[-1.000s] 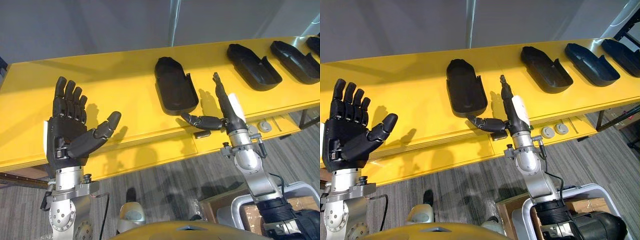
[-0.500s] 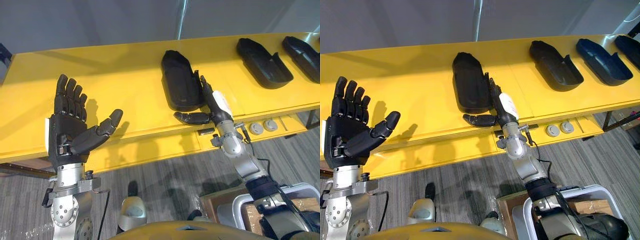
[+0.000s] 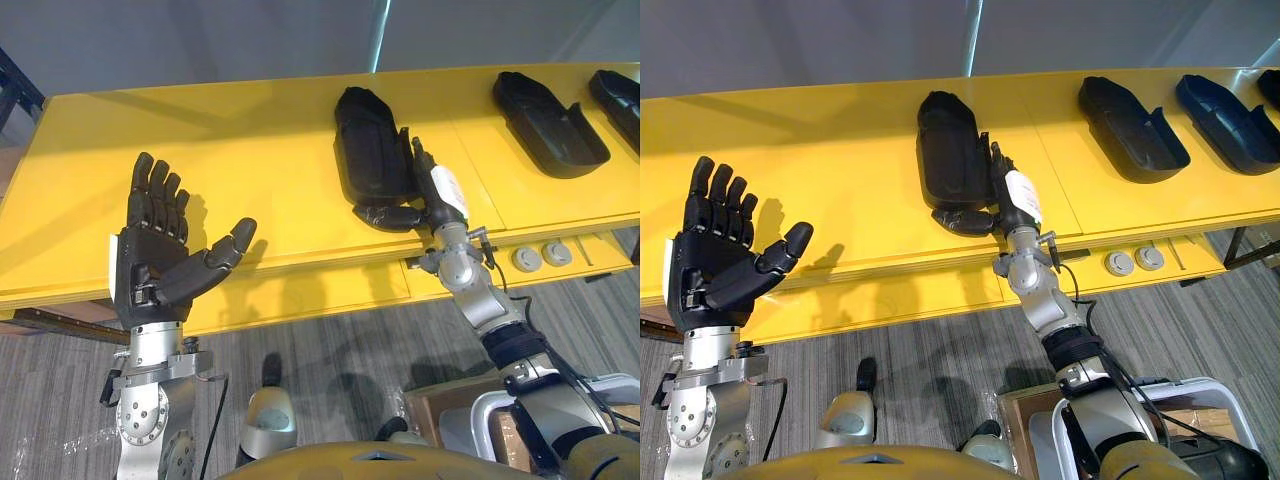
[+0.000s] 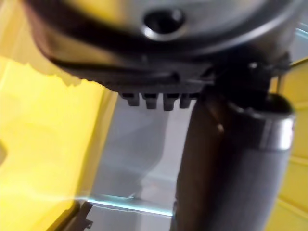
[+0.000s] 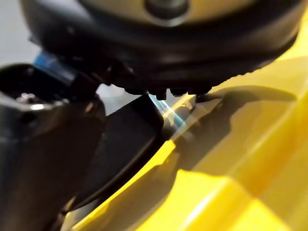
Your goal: Walk over and take three plastic housings, then place them on the shelf
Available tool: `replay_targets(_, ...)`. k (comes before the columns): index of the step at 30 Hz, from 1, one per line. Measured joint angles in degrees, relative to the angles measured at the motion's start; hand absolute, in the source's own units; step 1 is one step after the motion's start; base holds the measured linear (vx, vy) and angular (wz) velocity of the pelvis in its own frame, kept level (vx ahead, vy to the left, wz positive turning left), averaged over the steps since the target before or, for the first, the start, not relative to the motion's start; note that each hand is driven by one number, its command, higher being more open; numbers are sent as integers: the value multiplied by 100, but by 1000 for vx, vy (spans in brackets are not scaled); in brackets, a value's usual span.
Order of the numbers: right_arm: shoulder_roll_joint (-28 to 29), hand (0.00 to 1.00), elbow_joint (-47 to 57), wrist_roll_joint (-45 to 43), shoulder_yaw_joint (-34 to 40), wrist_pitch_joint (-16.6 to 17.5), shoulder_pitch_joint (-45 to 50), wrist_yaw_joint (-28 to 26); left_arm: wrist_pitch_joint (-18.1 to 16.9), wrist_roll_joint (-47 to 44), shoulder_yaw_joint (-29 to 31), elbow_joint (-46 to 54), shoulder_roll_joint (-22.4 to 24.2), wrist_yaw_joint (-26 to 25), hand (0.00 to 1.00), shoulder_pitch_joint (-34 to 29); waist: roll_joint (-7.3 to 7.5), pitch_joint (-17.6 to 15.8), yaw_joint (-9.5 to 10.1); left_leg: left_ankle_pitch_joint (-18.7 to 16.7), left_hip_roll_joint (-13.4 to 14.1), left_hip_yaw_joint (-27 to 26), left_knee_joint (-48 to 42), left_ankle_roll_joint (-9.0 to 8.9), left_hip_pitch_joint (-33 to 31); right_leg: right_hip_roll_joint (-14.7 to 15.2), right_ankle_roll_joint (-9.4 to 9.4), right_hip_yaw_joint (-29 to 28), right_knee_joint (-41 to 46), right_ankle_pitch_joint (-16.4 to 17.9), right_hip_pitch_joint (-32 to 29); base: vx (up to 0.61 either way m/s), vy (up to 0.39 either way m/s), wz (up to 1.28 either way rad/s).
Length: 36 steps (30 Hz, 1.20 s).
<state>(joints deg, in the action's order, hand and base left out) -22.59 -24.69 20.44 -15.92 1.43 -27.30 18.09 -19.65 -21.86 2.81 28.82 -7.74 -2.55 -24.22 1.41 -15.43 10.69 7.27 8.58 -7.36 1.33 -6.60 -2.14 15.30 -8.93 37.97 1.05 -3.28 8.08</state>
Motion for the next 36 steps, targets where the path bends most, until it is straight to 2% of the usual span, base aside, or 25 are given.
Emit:
replay_targets(8,63,100,-81,168,-4,-159,-121,283,114,0,-22,-23,1,-1,100,13,-35,-61,14,71,-10,18,104,3,30,-3,-9,29,-3,-6,-2,-22,-5,2)
replay_targets(15,86,100,-82,194,-1,-134,-166,420,115,0,-91,-23,0,-4,100,1,-43,-65,-5,72,-9,-5,123,2,54,-4,-10,14,-13,-7,-2,-30,-12,-1)
replay_targets(19,78,100,1025,608,196,-67,533,505,114,0,-83,-23,0,-11,100,-49,-40,-64,-31,72,-9,-40,162,1,88,-4,-11,-24,-20,-7,-13,-15,-16,-6)
replay_targets(21,75,100,1872,694,431,17,1214,611,111,-1,-80,-25,0,-11,100,-138,-31,-51,-117,63,-9,-124,212,-9,182,5,-11,-86,-23,-8,4,-14,-16,-17)
replay_targets(24,73,100,2296,844,870,89,1710,779,110,-1,-74,-26,0,-8,100,-182,-29,-38,-216,60,-2,-283,298,-12,317,11,-16,-241,-25,-10,-9,-18,-6,-22)
replay_targets(28,69,100,2700,690,1396,421,2039,823,106,-1,-71,-26,3,23,100,-213,-34,76,-405,51,14,-449,336,-20,363,7,-41,-410,-43,-35,-79,-7,-7,-23)
replay_targets(32,104,100,3267,-79,1541,974,2514,733,100,-1,-63,-25,15,72,100,-201,-67,337,-506,-11,26,-640,335,-44,476,5,-51,-593,-61,-42,-98,33,-10,-22)
replay_targets(34,376,100,3535,-552,1733,1276,2799,536,92,-2,-52,-24,39,156,100,-168,-83,504,-621,-42,30,-698,336,-52,506,-2,-56,-641,-93,-46,-104,9,-10,-13)
replay_targets(36,657,100,3650,-790,1866,1346,3024,446,87,-24,-50,-24,115,243,100,-87,-95,551,-635,-97,45,-841,338,-73,625,-9,-58,-768,-106,-47,-105,-23,0,-28)
